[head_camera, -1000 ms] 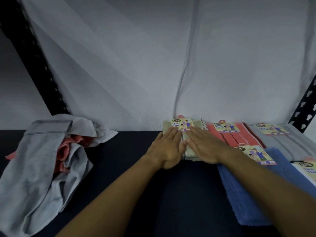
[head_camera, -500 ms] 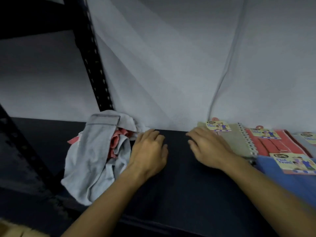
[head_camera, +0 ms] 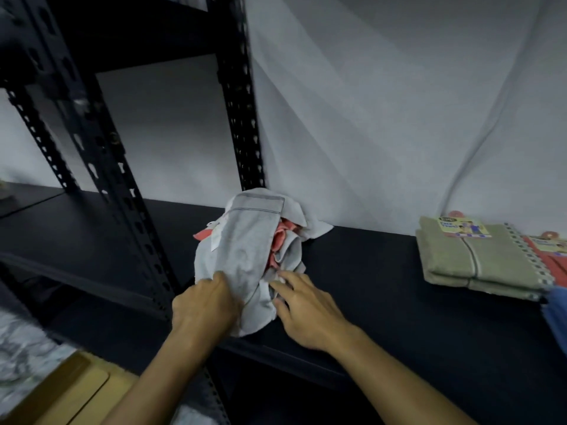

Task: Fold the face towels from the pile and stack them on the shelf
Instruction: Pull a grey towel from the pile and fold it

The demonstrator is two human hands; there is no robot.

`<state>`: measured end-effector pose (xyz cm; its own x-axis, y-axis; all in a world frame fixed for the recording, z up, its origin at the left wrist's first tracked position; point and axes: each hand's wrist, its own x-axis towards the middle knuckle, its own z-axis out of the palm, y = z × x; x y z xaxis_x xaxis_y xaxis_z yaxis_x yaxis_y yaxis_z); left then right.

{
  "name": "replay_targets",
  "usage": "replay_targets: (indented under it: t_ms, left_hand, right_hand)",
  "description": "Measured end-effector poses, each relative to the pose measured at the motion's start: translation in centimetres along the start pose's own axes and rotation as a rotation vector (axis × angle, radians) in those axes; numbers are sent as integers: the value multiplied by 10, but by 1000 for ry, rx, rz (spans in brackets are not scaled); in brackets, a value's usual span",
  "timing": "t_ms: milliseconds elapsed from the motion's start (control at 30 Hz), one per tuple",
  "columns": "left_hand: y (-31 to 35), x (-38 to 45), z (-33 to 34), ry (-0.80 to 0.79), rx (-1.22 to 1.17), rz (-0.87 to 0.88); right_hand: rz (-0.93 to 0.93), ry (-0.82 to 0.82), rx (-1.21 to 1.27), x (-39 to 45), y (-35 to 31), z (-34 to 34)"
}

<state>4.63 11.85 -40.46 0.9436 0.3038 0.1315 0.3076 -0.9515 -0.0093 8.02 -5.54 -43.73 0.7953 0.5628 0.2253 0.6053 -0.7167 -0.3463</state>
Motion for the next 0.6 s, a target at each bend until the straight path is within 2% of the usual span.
replay_targets:
  t_ms: [133,267,433,567,600]
  left_hand:
    - [-8,1,4,80,23,35]
    - [-9,1,2,296,-184,63]
    - [-7,14,-15,572,-528,149]
    - [3,12,-28,716,-574,391]
    - [5,8,-25,729,-563,451]
  right_hand:
    - [21,-9,13,0,0,3]
    - [30,76,83,1,5,5]
    - [89,344,214,8,-4,-3]
    - [140,723,376,21,-17,-23]
    - [185,765,460,25,-18,-31]
